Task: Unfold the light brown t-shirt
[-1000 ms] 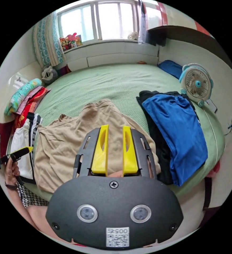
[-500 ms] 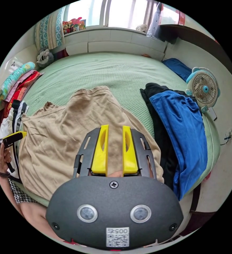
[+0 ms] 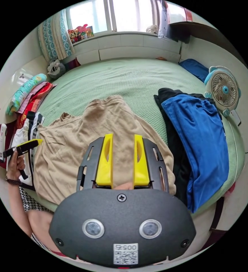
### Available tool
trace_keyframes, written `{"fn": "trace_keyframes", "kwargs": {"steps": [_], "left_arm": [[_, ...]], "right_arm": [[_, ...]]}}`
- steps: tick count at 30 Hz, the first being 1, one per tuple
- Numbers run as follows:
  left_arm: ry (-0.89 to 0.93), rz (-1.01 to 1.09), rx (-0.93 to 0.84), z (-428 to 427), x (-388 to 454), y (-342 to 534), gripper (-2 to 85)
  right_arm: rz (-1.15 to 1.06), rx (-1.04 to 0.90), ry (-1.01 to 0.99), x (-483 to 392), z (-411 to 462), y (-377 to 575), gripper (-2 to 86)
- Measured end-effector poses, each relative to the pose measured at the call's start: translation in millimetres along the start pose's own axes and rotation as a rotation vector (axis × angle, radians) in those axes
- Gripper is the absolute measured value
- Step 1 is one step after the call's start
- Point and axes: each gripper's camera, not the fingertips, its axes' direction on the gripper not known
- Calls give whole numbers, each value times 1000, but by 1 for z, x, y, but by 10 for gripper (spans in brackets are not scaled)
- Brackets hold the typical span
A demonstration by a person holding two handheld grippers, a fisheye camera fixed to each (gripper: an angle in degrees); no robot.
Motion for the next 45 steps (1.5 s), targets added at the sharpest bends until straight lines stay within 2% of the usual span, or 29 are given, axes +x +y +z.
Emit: {"fn": "trace_keyframes", "kwargs": {"steps": [6,13,18,23,25,29,38,45], "left_arm": [[0,-5,11,1,-1,-3,128],[15,-29,29,-1,-5,-7,127],[-33,-6,-10,7,2,-11,119],[-59,-27,-8,3,6,-14,99],[-62,-61,17,0,3,-12,76],[-10,-101,65,-12,-2,-8,41],[-34,-52,66,-30,11,-1,34],[-10,-96,68,-50,20,7,20]], "right_arm": [[-46,32,-26,15,0,-45,119],[35,-113,-120,41,73,-97,136],[52,-219,-140,37,116,-95,113],[13,-158,-38,26,111,-87,30],[76,-130,8,35,101,-92,1],[124,-74,30,45,86,-94,-9],[43,-51,-27,36,54,-85,-14],[-12,77,-56,20,1,-54,-15]]}}
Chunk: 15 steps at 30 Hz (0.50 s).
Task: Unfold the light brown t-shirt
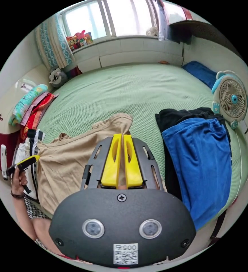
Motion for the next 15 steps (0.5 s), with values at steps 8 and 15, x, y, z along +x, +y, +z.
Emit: {"fn": "trace_keyframes", "kwargs": {"steps": [8,15], "left_arm": [[-116,38,-52,-14,27,27,-1],[-123,-2,-57,-34,34,69,2]], "right_arm": [[-70,23,-34,-13,-57,52,-16],[-151,-36,-21,-34,-86,108,-16]]}}
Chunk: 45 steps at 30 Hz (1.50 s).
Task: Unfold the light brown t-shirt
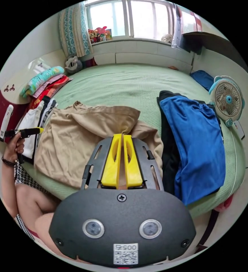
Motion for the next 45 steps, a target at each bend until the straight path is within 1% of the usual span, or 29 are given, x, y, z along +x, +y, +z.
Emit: {"fn": "trace_keyframes", "kwargs": {"steps": [5,9,10,12,14,16,19,24,27,29,31,33,38,40,42,45], "left_arm": [[-20,29,51,-18,0,21,42],[38,38,79,-31,-4,31,78],[47,38,77,-32,-4,31,79],[69,37,74,-37,-4,35,82],[71,39,75,-41,-2,36,82],[75,46,76,-47,1,37,82],[71,58,90,-57,5,37,82],[97,64,80,-67,9,37,82],[91,75,71,-73,12,40,81],[81,79,62,-76,12,43,81],[72,85,55,-79,13,47,81],[52,93,53,-84,13,52,81],[16,96,42,-92,10,65,80],[12,81,61,-98,8,71,80],[32,65,118,-111,6,82,77],[36,82,160,-126,8,96,75]], "right_arm": [[-81,-17,-5,-30,-28,41,-16],[-175,-61,66,-49,-44,72,-13],[-184,-102,91,-51,-43,75,-8],[-180,-117,105,-50,-48,78,4],[-171,-115,64,-47,-59,77,28],[-138,-66,-10,-41,-80,68,64],[-129,-52,-53,-44,-94,50,93],[-178,-70,-54,-75,-93,37,118],[-181,-67,-7,-86,-88,40,103],[-135,-47,33,-82,-91,41,71],[-77,-13,38,-68,-104,45,4],[-39,3,41,-56,-116,49,-9],[10,25,100,-29,-152,67,-14],[29,23,101,-17,-168,77,-15],[61,29,100,-7,-180,85,-15],[109,36,58,6,-198,98,-15]]}}
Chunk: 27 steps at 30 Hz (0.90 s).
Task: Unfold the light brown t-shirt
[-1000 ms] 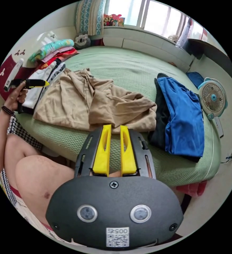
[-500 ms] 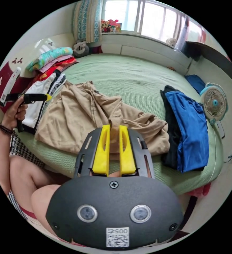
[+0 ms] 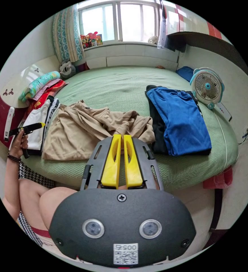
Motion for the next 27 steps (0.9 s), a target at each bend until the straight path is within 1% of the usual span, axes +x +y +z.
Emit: {"fn": "trace_keyframes", "kwargs": {"steps": [3,5,11,15,18,23,27], "left_arm": [[-71,45,11,-7,5,10,74],[-97,42,-14,-6,3,14,75],[-70,-56,25,-30,-4,23,75],[-52,-31,9,-44,17,36,76],[-116,14,-15,-53,36,41,78],[-125,40,-15,-76,56,43,81],[-128,56,-21,-92,67,43,84]], "right_arm": [[4,14,-15,8,-14,13,-16],[-1,20,-11,13,-20,21,-16],[49,2,-72,42,-28,43,-16],[69,-22,-102,60,-27,55,-16],[61,-24,-114,68,-32,61,-16],[45,-13,-98,80,-48,68,-16],[69,-29,-36,99,-60,74,-16]]}}
